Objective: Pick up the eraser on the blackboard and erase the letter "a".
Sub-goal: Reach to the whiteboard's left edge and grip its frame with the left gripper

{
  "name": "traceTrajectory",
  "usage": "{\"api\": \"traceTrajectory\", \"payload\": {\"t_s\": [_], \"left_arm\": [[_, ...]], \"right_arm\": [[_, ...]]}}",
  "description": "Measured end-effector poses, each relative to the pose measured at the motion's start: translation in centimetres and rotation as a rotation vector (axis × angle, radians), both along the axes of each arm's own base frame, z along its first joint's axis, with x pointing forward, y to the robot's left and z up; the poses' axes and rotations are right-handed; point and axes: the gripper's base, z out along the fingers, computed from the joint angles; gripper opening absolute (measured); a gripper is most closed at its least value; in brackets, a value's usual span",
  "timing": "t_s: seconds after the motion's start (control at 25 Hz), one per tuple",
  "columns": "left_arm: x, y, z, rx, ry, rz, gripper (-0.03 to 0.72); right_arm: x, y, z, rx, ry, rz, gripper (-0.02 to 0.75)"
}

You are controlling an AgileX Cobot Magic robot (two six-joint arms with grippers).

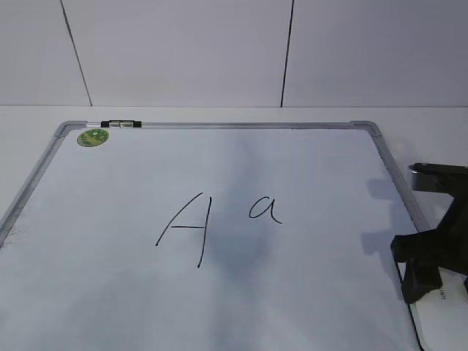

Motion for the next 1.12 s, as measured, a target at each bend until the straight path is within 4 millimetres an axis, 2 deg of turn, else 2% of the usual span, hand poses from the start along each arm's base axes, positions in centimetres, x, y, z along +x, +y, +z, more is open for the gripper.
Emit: {"api": "traceTrajectory", "payload": {"t_s": [0.56, 1.12], "left_arm": [[0.0, 0.0, 0.1, -0.002, -0.008, 0.001, 0.244], [0.2, -0.3, 0.2, -0.037, -0.002, -0.021, 0.244]], "right_arm": [[0.4, 0.0, 0.3, -0.011, -0.006, 0.009, 0.536], [2.8, 0.1, 6.1, -0.064, 0.018, 0.027, 0.536]]}}
